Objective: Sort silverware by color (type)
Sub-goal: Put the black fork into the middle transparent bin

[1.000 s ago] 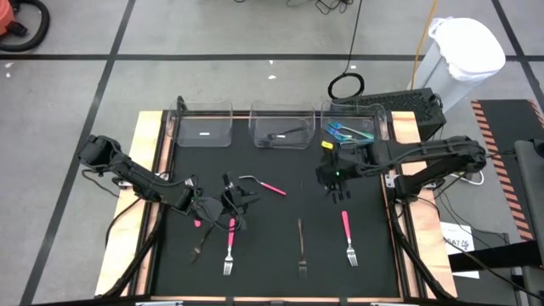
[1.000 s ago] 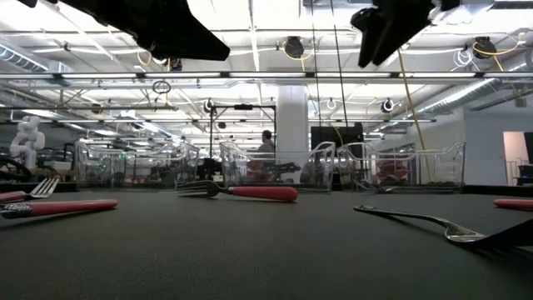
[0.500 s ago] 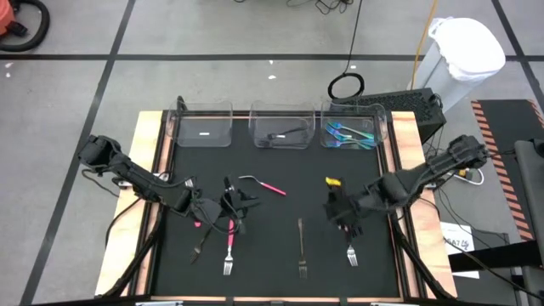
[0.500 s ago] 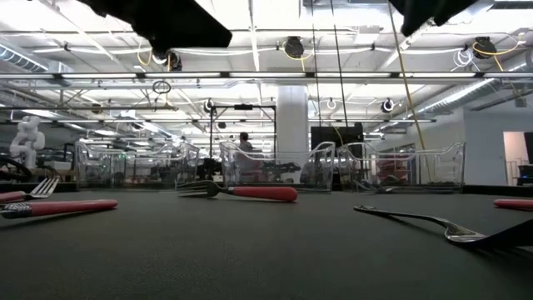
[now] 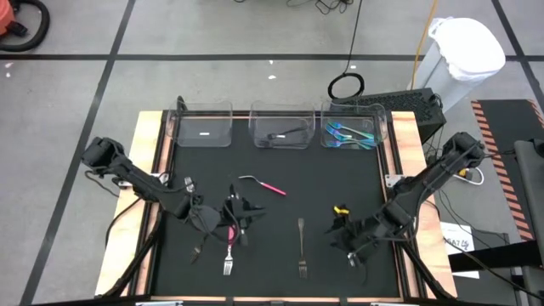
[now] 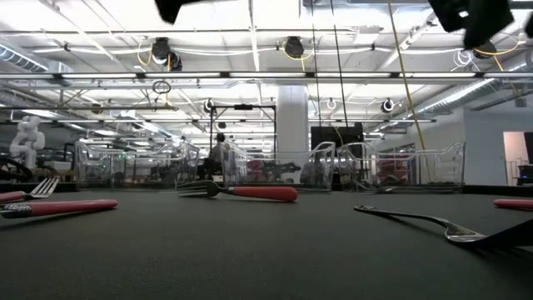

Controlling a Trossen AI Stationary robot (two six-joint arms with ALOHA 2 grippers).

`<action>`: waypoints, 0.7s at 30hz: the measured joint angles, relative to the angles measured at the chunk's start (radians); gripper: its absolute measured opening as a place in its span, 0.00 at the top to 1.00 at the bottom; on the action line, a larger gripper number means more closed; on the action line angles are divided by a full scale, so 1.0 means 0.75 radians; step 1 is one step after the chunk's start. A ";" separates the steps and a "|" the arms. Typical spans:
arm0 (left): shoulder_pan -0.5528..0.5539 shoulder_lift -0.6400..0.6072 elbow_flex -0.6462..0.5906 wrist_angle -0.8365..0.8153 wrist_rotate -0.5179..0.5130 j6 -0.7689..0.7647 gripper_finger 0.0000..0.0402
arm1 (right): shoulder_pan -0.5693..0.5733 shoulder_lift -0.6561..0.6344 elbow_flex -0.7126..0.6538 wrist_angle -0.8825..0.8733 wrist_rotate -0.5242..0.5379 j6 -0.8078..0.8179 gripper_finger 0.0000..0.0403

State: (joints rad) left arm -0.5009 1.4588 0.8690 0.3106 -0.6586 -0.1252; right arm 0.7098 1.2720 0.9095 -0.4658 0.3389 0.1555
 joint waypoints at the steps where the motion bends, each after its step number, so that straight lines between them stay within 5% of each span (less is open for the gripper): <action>1: -0.005 0.023 0.031 0.007 0.000 0.009 0.80 | 0.009 0.000 -0.015 0.019 0.000 0.000 0.57; 12: -0.046 0.406 0.460 -0.101 0.041 0.082 0.78 | 0.024 0.000 -0.055 0.023 -0.074 0.045 0.57; 21: -0.113 0.718 0.812 -0.195 0.075 0.227 0.47 | 0.025 0.000 -0.055 0.067 -0.071 -0.055 0.57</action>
State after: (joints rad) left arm -0.5854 1.9972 1.4782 0.1647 -0.6021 0.0452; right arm 0.7284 1.2720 0.8684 -0.4156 0.2859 0.1141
